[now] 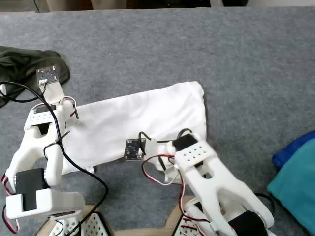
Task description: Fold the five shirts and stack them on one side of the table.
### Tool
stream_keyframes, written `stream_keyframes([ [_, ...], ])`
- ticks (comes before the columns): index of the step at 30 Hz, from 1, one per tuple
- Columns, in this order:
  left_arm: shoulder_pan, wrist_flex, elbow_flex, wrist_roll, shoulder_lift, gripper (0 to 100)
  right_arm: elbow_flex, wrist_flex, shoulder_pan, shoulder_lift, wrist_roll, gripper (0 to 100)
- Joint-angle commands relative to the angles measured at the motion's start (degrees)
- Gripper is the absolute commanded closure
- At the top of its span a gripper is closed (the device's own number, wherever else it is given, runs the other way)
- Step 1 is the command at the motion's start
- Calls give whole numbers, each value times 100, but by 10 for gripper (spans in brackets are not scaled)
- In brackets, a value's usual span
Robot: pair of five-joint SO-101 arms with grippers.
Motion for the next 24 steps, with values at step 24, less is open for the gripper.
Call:
stream_keyframes([
  [24,-26,26,-255,-9,4,980,-189,-651,259,1262,-97,962],
])
